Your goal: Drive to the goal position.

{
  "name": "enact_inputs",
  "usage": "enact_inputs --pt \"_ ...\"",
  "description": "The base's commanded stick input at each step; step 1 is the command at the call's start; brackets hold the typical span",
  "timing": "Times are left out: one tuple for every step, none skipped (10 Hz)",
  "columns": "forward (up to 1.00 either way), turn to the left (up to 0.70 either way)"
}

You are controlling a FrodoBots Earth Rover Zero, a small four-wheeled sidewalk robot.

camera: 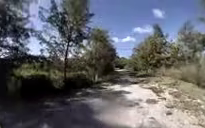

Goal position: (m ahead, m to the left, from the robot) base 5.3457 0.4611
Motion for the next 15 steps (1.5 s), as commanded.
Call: enact_inputs --pt "0.85 -0.20" --pt "0.85 -0.09" --pt "0.85 0.00" --pt "0.85 0.00" --pt "0.85 0.00" --pt "0.85 0.00" --pt "0.85 0.00" --pt "0.85 0.00" --pt "0.85 0.00" --pt "0.85 0.00" --pt "0.85 0.00" --pt "0.85 0.00" --pt "0.85 0.00" --pt "0.85 0.00" --pt "0.85 0.00"
